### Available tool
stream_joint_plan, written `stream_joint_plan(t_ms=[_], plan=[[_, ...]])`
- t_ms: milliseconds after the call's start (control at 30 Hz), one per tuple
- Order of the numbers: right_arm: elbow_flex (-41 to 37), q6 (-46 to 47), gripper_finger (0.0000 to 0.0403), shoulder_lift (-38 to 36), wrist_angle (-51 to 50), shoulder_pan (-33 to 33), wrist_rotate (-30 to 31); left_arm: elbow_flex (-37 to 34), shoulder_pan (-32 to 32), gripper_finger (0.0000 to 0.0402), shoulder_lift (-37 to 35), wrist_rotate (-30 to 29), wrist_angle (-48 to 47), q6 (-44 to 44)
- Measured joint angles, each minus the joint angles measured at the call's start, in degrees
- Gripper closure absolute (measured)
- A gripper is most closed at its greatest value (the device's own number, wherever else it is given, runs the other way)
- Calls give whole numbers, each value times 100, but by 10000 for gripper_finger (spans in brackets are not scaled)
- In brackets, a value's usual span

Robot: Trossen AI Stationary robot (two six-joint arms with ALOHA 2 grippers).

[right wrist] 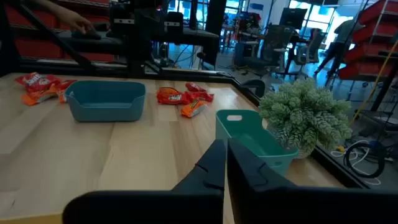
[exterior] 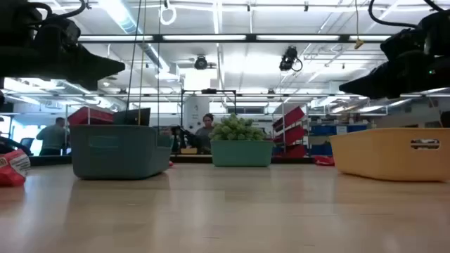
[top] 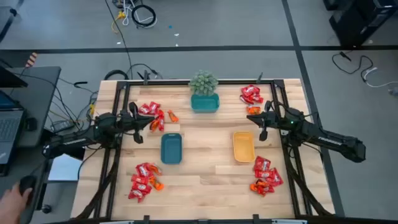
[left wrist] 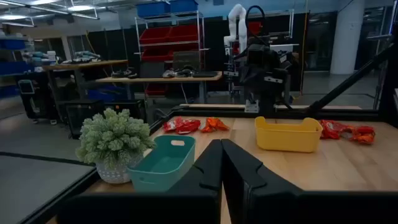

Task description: Sort candy

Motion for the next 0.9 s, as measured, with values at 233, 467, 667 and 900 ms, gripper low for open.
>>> stream_joint_plan(t_ms=[233, 467, 667, 900], plan=[[0, -2, 402, 0, 0, 0, 0, 0, 2, 392, 2, 0, 0, -2], [0, 0, 398, 0, 0, 0, -1, 0, 1, 392, 0, 0, -1, 0], [0, 0, 402, 0, 0, 0, 0, 0, 0, 392, 2, 0, 0, -2], [0, 0, 399, 0, 0, 0, -1, 0, 0, 392, 0, 0, 0, 0]])
